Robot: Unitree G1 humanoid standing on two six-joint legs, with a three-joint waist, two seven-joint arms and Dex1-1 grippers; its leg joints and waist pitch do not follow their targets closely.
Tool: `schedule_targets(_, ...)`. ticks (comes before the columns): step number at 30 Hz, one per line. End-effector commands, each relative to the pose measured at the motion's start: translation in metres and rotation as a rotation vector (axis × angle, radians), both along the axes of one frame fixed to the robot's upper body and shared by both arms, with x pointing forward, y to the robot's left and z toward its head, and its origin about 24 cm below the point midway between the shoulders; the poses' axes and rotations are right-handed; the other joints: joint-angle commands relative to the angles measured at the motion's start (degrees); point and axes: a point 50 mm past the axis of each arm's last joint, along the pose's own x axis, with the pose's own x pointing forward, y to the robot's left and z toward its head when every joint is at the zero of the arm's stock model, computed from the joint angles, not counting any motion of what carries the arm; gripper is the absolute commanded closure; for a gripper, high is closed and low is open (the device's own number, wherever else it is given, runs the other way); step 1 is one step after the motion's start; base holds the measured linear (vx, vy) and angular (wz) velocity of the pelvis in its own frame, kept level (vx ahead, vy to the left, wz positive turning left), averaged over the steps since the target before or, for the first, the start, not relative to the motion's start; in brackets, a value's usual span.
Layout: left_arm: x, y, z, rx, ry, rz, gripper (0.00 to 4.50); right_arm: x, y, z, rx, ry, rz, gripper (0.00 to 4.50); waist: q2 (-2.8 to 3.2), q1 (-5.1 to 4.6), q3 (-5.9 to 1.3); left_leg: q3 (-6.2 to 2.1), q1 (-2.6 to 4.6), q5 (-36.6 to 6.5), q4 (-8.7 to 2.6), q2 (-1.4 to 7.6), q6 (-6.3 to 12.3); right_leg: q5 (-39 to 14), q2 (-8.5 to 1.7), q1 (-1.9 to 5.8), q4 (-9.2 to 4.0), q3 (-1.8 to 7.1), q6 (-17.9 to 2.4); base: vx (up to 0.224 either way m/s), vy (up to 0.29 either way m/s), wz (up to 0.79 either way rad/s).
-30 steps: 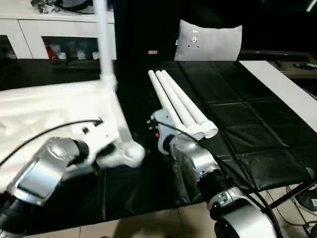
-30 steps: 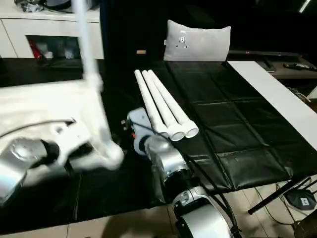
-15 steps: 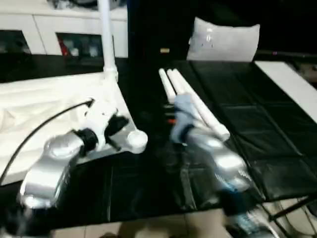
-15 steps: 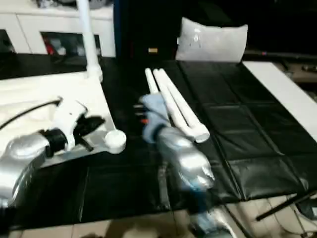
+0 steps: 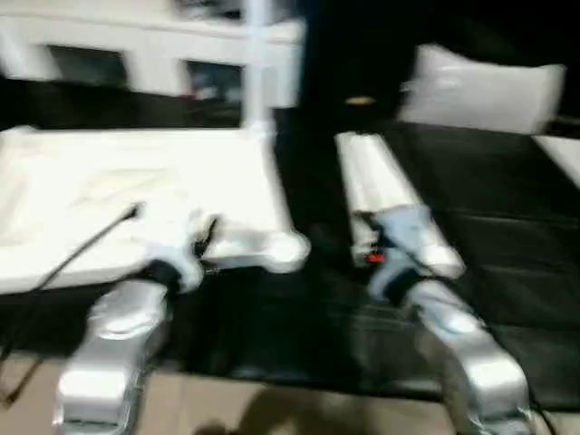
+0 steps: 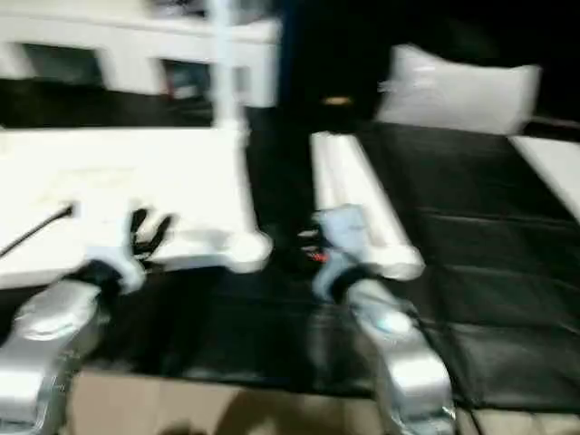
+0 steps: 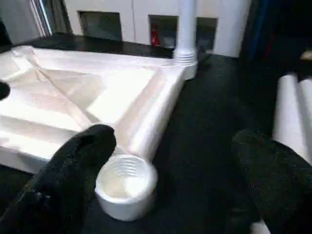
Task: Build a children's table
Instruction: Rotate table base
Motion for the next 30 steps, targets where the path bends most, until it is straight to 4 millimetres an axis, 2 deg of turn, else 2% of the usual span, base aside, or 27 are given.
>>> schedule_targets(1, -0.003, -0.003, 0.002, -0.02, -0.003, -0.015, 2.41, -0.006, -0.002, -0.002, 0.003, 0.043, -0.005, 0.0, 2.51, -1.51, -3.43, -2.58, 2.62, 2.9, -7.93, 5.98, 0.26, -2.0, 1.51, 0.2, -0.27, 4.21, -6.4, -0.024, 0.107, 0.11)
schedule_targets(2, -0.004, -0.002, 0.0, -0.009, 0.004, -0.014, 2.33, -0.007, -0.003, -0.003, 0.018, 0.057, -0.01, 0.0, 1.8, -1.62, -2.97, -1.69, 2.06, -2.2, -8.0, 5.13, -3.69, -0.8, 0.83, 0.56, -1.73, 5.7, -5.4, -0.013, 0.082, 0.05)
schedule_targets(3, -0.004, -0.002, -0.001, -0.006, 0.006, -0.013, 2.05, -0.008, -0.003, -0.004, 0.02, 0.058, -0.012, 0.0, 1.56, -1.59, -2.8, -1.34, 1.77, -5.3, -8.2, 4.46, -5.24, -1.4, 0.38, 1.0, -2.25, 6.36, -5.4, -0.013, 0.082, 0.05)
schedule_targets(4, -0.009, -0.001, -0.008, 0.01, 0.02, -0.019, 1.98, -0.009, -0.006, -0.004, 0.034, 0.058, -0.034, 0.0, 1.05, -1.69, -2.42, -0.87, 0.94, -12.0, -8.7, 3.58, -7.23, -5.3, -0.26, 1.81, -2.93, 7.11, -4.9, 0.0, 0.0, 0.0)
schedule_targets(5, -0.01, -0.001, -0.009, 0.011, 0.022, -0.021, 1.98, -0.01, -0.007, -0.004, 0.034, 0.057, -0.036, 0.0, 0.64, -1.75, -2.51, -0.68, 0.6, -14.5, -8.79, 3.33, -7.34, -8.5, -0.6, 2.2, -3.31, 7.43, -4.4, -0.062, 0.001, -0.08)
schedule_targets(7, -0.013, -0.002, -0.011, -0.008, 0.029, -0.029, 1.87, -0.011, -0.007, -0.004, 0.032, 0.059, -0.036, 0.0, -0.41, -2.17, -2.52, -0.24, 0.97, -20.9, -8.81, 2.87, -6.45, -21.1, -1.09, 1.2, -4.83, 8.54, -2.6, -0.062, -0.017, -0.07)
schedule_targets(8, -0.014, -0.002, -0.011, -0.012, 0.029, -0.027, 1.73, -0.011, -0.008, -0.004, 0.033, 0.063, -0.039, 0.0, -0.49, -2.24, -2.36, -0.28, 0.91, -21.7, -8.82, 2.84, -6.03, -23.6, -1.25, 0.99, -5.1, 8.7, -2.5, -0.03, -0.057, 0.0)
schedule_targets(9, -0.015, -0.002, -0.011, -0.025, 0.033, -0.028, 1.61, -0.011, -0.007, -0.004, 0.028, 0.064, -0.037, 0.0, -1.01, -2.41, -2.45, -0.19, 0.76, -21.7, -8.72, 2.77, -5.24, -26.7, -1.49, 0.87, -5.57, 8.91, -1.9, -0.03, -0.057, 0.0)
schedule_targets(10, -0.016, -0.002, -0.012, -0.04, 0.035, -0.029, 1.56, -0.011, -0.007, -0.005, 0.019, 0.068, -0.033, 0.0, -0.91, -2.52, -2.62, -0.11, 0.76, -21.0, -8.65, 2.68, -4.63, -28.3, -1.6, 0.84, -5.76, 9.01, -1.5, -0.024, -0.067, 0.01)
schedule_targets(11, -0.016, -0.002, -0.012, -0.04, 0.034, -0.028, 1.55, -0.011, -0.007, -0.005, 0.019, 0.069, -0.033, 0.0, -1.05, -2.58, -2.73, -0.04, 0.88, -21.2, -8.65, 2.65, -4.37, -29.8, -1.59, 0.91, -5.86, 8.94, -1.1, -0.013, -0.071, 0.02)
schedule_targets(12, -0.016, -0.003, -0.012, -0.041, 0.033, -0.027, 1.52, -0.011, -0.007, -0.005, 0.018, 0.07, -0.033, 0.0, -1.49, -2.8, -2.85, 0.09, 0.96, -22.0, -8.75, 2.54, -3.58, -34.0, -1.56, 1.08, -6.15, 8.7, 0.2, -0.013, -0.071, 0.02)
schedule_targets(13, -0.016, -0.003, -0.012, -0.039, 0.031, -0.025, 1.42, -0.011, -0.007, -0.006, 0.019, 0.072, -0.033, 0.0, -1.65, -2.93, -2.96, 0.38, 1.19, -22.4, -8.69, 2.38, -2.79, -37.8, -1.43, 1.15, -6.6, 8.39, 0.9, 0.003, -0.067, 0.0)
schedule_targets(15, -0.019, -0.002, -0.014, -0.039, 0.031, -0.01, 1.18, -0.011, -0.007, -0.006, 0.023, 0.075, -0.029, 0.0, -1.91, -2.97, -2.92, 0.9, 1.6, -22.6, -8.61, 2.24, -1.26, -41.0, -1.07, 1.35, -7.22, 7.92, 0.6, 0.021, -0.058, -0.01)
schedule_targets(16, -0.02, -0.003, -0.014, -0.038, 0.031, -0.008, 1.15, -0.011, -0.007, -0.006, 0.02, 0.076, -0.021, 0.0, -1.69, -3.02, -2.78, 1.26, 2.17, -23.7, -8.67, 2.18, -0.53, -42.4, -0.69, 1.43, -7.54, 7.55, 0.0, 0.0, 0.0, 0.0)
schedule_targets(17, -0.022, -0.003, -0.016, -0.039, 0.034, -0.003, 1.14, -0.011, -0.007, -0.007, 0.018, 0.079, -0.015, 0.0, -2.34, -3.1, -2.7, 1.41, 2.32, -23.4, -8.75, 2.27, -0.08, -41.9, -0.62, 1.53, -7.74, 7.56, -0.5, 0.06, -0.035, -0.01)
schedule_targets(18, -0.025, -0.001, -0.017, -0.038, 0.036, 0.007, 1.09, -0.012, -0.006, -0.008, 0.006, 0.084, 0.001, 0.0, -2.06, -2.99, -2.7, 1.4, 2.14, -22.6, -8.98, 2.57, 0.25, -39.9, -0.54, 2.03, -7.45, 7.58, -1.5, 0.06, -0.035, -0.01)
schedule_targets(19, -0.026, -0.001, -0.017, -0.038, 0.037, 0.008, 0.97, -0.012, -0.006, -0.008, 0.0, 0.084, 0.005, 0.0, -1.75, -2.93, -2.95, 1.5, 1.87, -20.2, -9.25, 2.8, 0.57, -35.0, -0.31, 2.65, -6.93, 7.88, -3.0, 0.07, -0.021, -0.03)
schedule_targets(20, -0.027, 0.0, -0.017, -0.039, 0.038, 0.009, 0.84, -0.012, -0.006, -0.008, -0.004, 0.084, 0.01, 0.0, -1.75, -2.93, -2.95, 1.5, 1.87, -20.2, -9.25, 2.8, 0.57, -35.0, -0.31, 2.65, -6.93, 7.88, -3.0, 0.088, -0.009, -0.03)
schedule_targets(21, -0.027, 0.0, -0.017, -0.038, 0.04, 0.01, 0.75, -0.012, -0.006, -0.008, -0.004, 0.084, 0.012, 0.0, -1.51, -2.9, -3.47, 1.72, 2.08, -16.0, -9.59, 3.01, 1.38, -25.9, 0.3, 3.05, -5.97, 7.96, -5.7, 0.088, -0.009, -0.03)
schedule_targets(22, -0.028, 0.001, -0.017, -0.039, 0.04, 0.015, 0.71, -0.011, -0.006, -0.008, -0.007, 0.083, 0.014, 0.0, -1.81, -3.0, -3.81, 1.95, 2.36, -13.1, -9.57, 3.04, 2.24, -19.2, 0.65, 3.33, -5.31, 7.86, -8.0, 0.097, 0.004, -0.02)
schedule_targets(23, -0.028, 0.002, -0.017, -0.04, 0.041, 0.018, 0.64, -0.011, -0.006, -0.008, -0.01, 0.081, 0.017, 0.0, -1.73, -2.95, -4.04, 2.03, 2.37, -11.0, -9.5, 2.94, 2.83, -15.7, 0.76, 3.68, -4.84, 7.88, -9.2, 0.0, 0.0, 0.0)
schedule_targets(24, -0.029, 0.003, -0.017, -0.035, 0.042, 0.019, 0.64, -0.011, -0.006, -0.008, -0.011, 0.081, 0.017, 0.0, -1.76, -2.86, -4.18, 2.37, 2.43, -7.1, -9.29, 2.64, 4.21, -10.6, 0.8, 4.12, -4.41, 7.91, -11.2, 0.107, 0.013, -0.01)
schedule_targets(25, -0.029, 0.003, -0.017, -0.032, 0.043, 0.018, 0.32, -0.011, -0.005, -0.008, -0.011, 0.08, 0.017, 0.0, -1.81, -2.75, -4.23, 2.69, 2.68, -4.4, -9.13, 2.36, 5.45, -7.6, 0.9, 4.4, -4.19, 7.88, -12.8, 0.113, 0.014, 0.0)
schedule_targets(26, -0.029, 0.003, -0.018, -0.03, 0.043, 0.018, 0.32, -0.01, -0.005, -0.008, -0.012, 0.081, 0.017, 0.0, -2.08, -2.78, -4.21, 2.8, 2.95, -3.5, -9.11, 2.41, 6.18, -6.8, 0.88, 4.46, -4.13, 7.87, -13.5, 0.164, 0.025, -0.01)
schedule_targets(27, -0.029, 0.003, -0.018, -0.029, 0.043, 0.018, 0.3, -0.011, -0.005, -0.008, -0.016, 0.081, 0.021, 0.0, -2.01, -2.72, -4.48, 2.88, 2.83, 0.1, -8.77, 2.08, 7.79, -4.4, 0.92, 5.14, -3.82, 7.93, -14.6, 0.108, 0.018, -0.01)
schedule_targets(28, -0.029, 0.003, -0.018, -0.029, 0.043, 0.018, 0.28, -0.011, -0.005, -0.008, -0.019, 0.081, 0.023, 0.0, -2.05, -2.62, -4.54, 2.98, 2.89, 1.6, -8.63, 1.9, 8.54, -3.5, 0.94, 5.32, -3.77, 7.98, -14.8, 0.096, 0.023, -0.01)
schedule_targets(30, -0.029, 0.002, -0.019, -0.025, 0.044, 0.012, 0.07, -0.012, -0.004, -0.008, -0.025, 0.081, 0.029, 0.0, -2.23, -2.51, -4.87, 3.05, 3.04, 7.5, -8.05, 1.53, 11.76, -0.2, 1.18, 5.71, -3.19, 8.03, -15.5, 0.085, 0.02, -0.01)
